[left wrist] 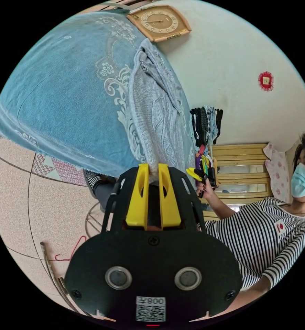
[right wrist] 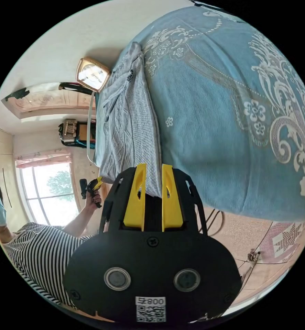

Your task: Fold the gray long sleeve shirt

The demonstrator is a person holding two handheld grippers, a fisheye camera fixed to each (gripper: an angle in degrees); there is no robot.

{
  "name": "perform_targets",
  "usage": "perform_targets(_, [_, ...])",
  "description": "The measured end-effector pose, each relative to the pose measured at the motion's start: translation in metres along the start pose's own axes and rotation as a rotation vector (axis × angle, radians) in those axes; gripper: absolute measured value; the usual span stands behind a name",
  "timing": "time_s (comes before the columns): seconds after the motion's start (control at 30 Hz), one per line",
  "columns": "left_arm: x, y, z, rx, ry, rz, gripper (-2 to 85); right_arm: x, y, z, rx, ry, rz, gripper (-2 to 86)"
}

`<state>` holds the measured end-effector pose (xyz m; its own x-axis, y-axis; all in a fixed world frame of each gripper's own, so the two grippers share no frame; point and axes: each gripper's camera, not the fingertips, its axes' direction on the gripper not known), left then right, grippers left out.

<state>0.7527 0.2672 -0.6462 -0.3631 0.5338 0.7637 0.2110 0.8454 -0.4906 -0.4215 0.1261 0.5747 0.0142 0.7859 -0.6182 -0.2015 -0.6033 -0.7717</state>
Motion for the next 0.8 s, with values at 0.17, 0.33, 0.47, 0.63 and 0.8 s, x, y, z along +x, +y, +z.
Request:
perform_targets(0.17, [0.012, 0.011, 0.006, -0.035, -0.038, -0.007, 6.4, 0.023, 0.021, 0.016, -0.056, 0.0, -0.014, 8.1])
perform_targets(0.33, [0.022, 0.021, 0.015, -0.113, -0.169, -0.022, 6.9, 0.041, 0.033, 0.016, -0.027, 0.006, -0.016, 6.8])
perform_targets(0.47, [0.028, 0.029, 0.015, -0.118, -0.205, -0.043, 6.4, 0.055, 0.041, 0.016, -0.026, 0.0, -0.022, 5.5])
perform_targets(0.63, [0.04, 0.043, 0.004, -0.085, -0.175, -0.067, 5.1, 0.07, 0.044, 0.018, -0.041, -0.011, -0.006, 3.1])
perform_targets(0.8, [0.068, 0.055, -0.027, 0.026, -0.047, -0.009, 4.5, 0.072, 0.046, 0.006, -0.04, -0.113, -0.068, 2.1])
